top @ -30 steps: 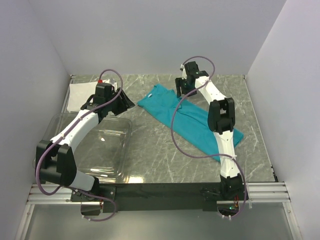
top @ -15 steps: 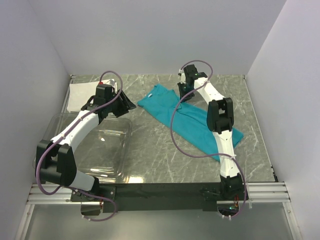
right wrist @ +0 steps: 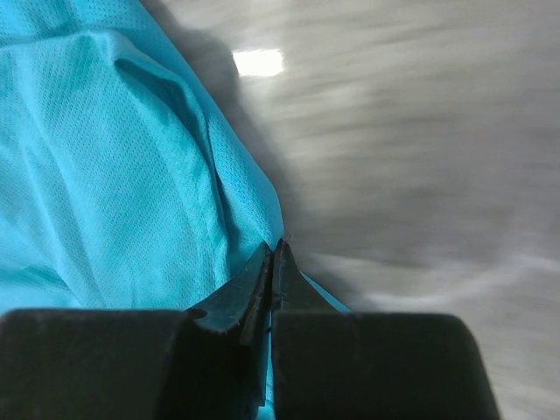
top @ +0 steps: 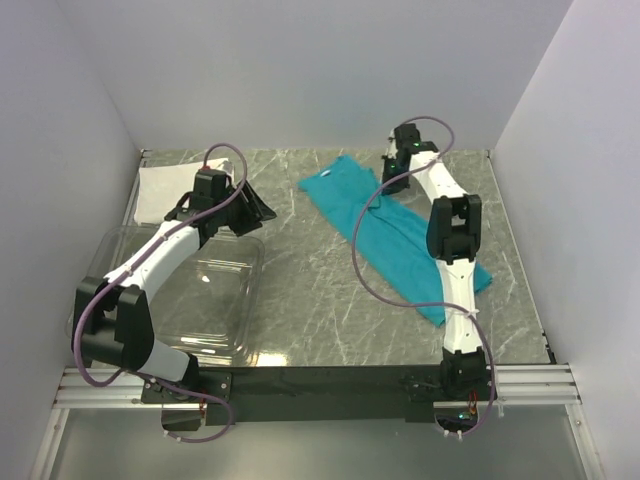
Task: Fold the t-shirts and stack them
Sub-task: Fold the tshirt
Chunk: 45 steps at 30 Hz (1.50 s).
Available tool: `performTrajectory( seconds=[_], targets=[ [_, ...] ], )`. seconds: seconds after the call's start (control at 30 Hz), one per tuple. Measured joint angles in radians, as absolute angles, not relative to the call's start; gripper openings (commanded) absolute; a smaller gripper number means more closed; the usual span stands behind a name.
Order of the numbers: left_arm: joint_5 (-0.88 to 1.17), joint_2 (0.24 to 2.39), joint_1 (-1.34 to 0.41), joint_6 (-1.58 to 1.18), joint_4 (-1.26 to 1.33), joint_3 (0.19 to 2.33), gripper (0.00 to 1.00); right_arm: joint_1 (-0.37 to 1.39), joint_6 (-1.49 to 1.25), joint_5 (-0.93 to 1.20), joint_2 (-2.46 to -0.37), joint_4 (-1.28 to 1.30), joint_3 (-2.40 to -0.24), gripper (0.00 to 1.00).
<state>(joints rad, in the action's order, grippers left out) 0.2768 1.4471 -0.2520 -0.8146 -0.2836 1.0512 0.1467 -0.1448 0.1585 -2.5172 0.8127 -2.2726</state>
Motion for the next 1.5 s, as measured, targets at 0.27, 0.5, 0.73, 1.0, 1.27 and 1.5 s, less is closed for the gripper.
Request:
performTrajectory(
  seconds=[0.27,0.5,0.73,1.0,1.27,1.5],
  targets=[
    [0.334,1.598,-0.323,-0.834,-0.243,1.073,0.57,0.018,-0.212,0.063,-2.514,0.791,-2.25,0.4],
    [0.43,1.763,-0.441,-0.89,-0.117,1.127,0.57,-0.007,-0.083,0.043,-2.38,0.769,-2.106,0.75],
    [0.507,1.921,-0.576,-1.058,0.113,1.131,0.54,-0.025,0.202,0.172,-1.83,0.707,-1.611,0.76],
    [0.497,2.05,-0.766,-1.255,0.226,1.163,0.53,-0.047,0.385,0.315,-1.363,0.676,-1.193,0.77],
    [0.46,2.134,-0.894,-1.422,0.257,1.212,0.52,-0.067,0.382,0.351,-1.217,0.665,-1.028,0.77],
    [0.411,2.186,-0.957,-1.515,0.163,1.326,0.51,-0.066,0.332,0.371,-1.132,0.627,-1.007,0.77]
  ],
)
